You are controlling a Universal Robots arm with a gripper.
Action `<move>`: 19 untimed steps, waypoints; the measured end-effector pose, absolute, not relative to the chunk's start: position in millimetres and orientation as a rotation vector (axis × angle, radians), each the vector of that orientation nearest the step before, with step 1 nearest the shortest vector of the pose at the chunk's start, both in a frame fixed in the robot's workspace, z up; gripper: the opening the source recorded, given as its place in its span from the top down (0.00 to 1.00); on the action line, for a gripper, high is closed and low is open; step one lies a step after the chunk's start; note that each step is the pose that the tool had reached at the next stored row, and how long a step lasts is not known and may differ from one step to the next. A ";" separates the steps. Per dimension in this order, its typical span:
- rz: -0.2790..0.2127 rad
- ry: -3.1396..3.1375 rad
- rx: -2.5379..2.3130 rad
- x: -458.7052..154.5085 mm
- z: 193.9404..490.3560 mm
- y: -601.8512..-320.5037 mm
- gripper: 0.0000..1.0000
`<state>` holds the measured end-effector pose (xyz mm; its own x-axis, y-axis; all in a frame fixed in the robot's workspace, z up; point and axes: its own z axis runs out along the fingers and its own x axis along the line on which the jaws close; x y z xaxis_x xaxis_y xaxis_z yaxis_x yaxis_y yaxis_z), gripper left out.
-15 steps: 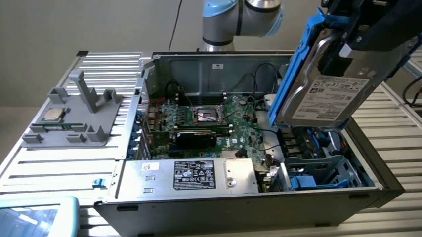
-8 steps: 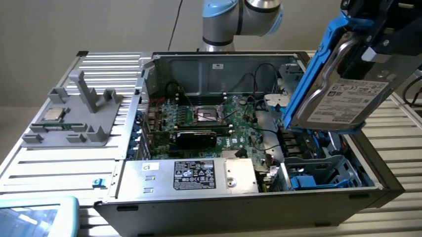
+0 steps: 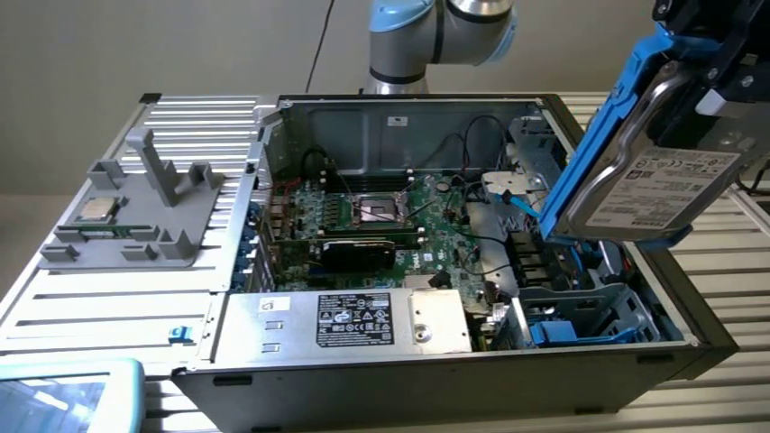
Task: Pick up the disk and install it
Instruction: 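Pick up the disk, then insert the disk into the insertion slot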
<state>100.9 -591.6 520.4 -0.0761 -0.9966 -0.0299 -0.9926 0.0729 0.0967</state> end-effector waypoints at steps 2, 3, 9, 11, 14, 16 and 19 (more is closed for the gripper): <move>-0.136 -2.267 2.104 104.1 520.4 -592.5 0.63; -0.133 -2.267 2.103 105.4 520.3 -592.8 0.63; -0.086 -2.264 2.097 108.4 519.2 -594.2 0.63; -0.078 -2.263 2.097 108.5 518.2 -594.4 0.63; -0.075 -2.262 2.096 108.4 517.4 -594.5 0.63; -0.075 -2.262 2.096 108.4 517.4 -594.4 0.63; -0.075 -2.262 2.096 108.4 517.4 -594.4 0.63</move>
<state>108.4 -594.4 517.4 -0.0760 -0.9971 0.0089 -0.9943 0.0764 0.0741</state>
